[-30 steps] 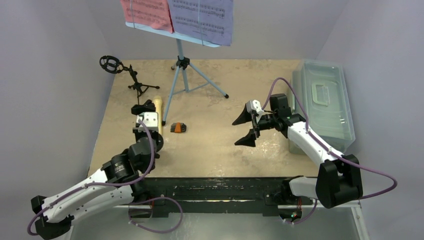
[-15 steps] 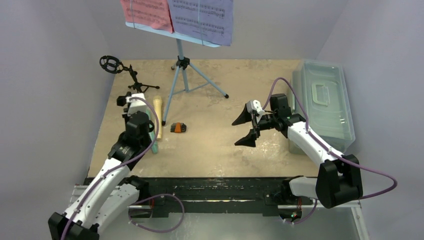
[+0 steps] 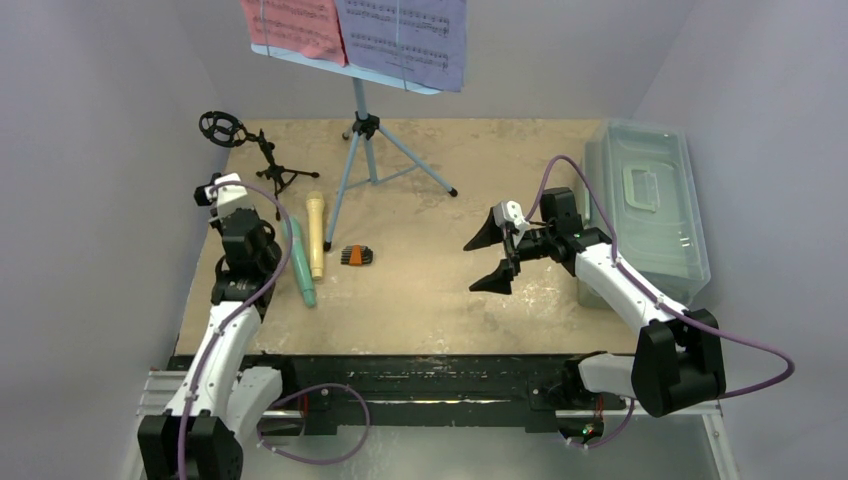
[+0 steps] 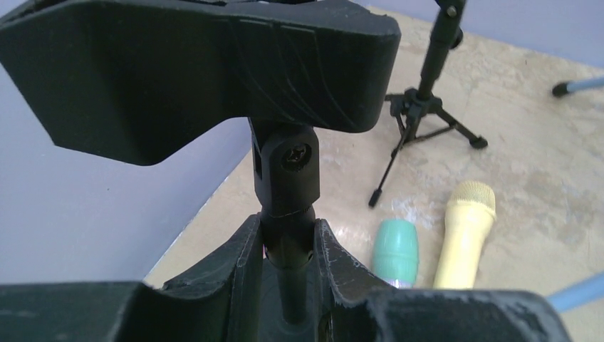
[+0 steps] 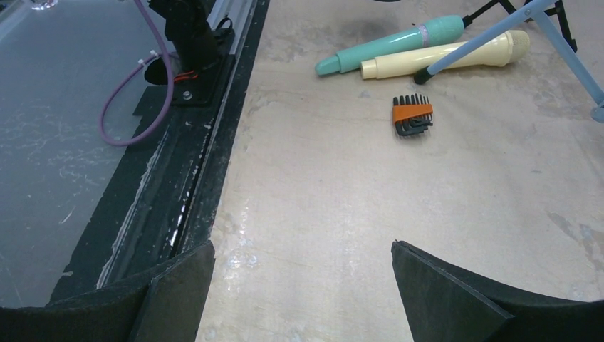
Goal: Pack up the instrument practice props
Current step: Place the microphone stand at the center of the board, then move the music stand to the center of the board.
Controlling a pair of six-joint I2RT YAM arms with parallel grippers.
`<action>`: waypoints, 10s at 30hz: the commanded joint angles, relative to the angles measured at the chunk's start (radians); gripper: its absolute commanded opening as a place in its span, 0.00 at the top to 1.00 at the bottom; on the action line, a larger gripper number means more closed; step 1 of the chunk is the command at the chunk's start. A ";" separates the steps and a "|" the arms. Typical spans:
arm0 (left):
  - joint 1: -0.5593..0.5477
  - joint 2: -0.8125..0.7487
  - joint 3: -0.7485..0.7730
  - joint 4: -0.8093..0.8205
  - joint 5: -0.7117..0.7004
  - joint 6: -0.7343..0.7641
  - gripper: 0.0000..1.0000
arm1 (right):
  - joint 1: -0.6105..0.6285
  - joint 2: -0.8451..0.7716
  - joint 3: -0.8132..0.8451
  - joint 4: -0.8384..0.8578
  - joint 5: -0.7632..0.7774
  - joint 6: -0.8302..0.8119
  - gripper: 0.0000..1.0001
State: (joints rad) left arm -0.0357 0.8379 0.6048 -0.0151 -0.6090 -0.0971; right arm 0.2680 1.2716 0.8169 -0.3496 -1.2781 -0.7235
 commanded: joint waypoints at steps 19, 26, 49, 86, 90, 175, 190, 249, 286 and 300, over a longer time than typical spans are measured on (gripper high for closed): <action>0.215 0.408 -0.188 0.885 0.291 0.032 0.67 | -0.001 0.004 0.040 -0.047 -0.026 -0.055 0.02; 0.214 0.350 -0.141 0.685 0.311 -0.034 0.25 | -0.002 0.009 0.050 -0.077 -0.018 -0.082 0.02; 0.215 -0.048 -0.066 -0.064 0.645 -0.425 0.00 | -0.011 -0.002 0.067 -0.134 0.021 -0.146 0.02; -0.227 -0.141 -0.087 -0.030 0.909 -0.446 0.04 | -0.063 0.024 0.076 -0.180 0.060 -0.201 0.01; -0.289 -0.127 -0.099 0.039 0.878 -0.435 0.05 | -0.065 0.028 0.076 -0.183 0.063 -0.203 0.01; -0.576 0.232 -0.037 0.454 0.703 -0.119 0.01 | -0.075 0.057 0.093 -0.253 0.069 -0.284 0.01; -0.576 0.253 -0.026 0.493 0.679 -0.139 0.00 | -0.075 0.057 0.096 -0.262 0.068 -0.292 0.01; -0.281 0.427 0.191 0.385 0.559 -0.010 0.09 | -0.075 0.058 0.117 -0.325 0.056 -0.351 0.01; -0.317 0.671 0.302 0.415 0.807 -0.033 1.00 | -0.076 0.062 0.125 -0.354 0.059 -0.379 0.01; -0.441 0.616 0.204 0.438 0.685 -0.200 1.00 | -0.077 0.057 0.131 -0.369 0.062 -0.395 0.01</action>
State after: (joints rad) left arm -0.4141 1.4948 0.8593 0.4412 0.0494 -0.1833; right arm 0.1951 1.3392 0.9051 -0.6968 -1.1976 -1.0897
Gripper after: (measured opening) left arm 0.131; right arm 0.987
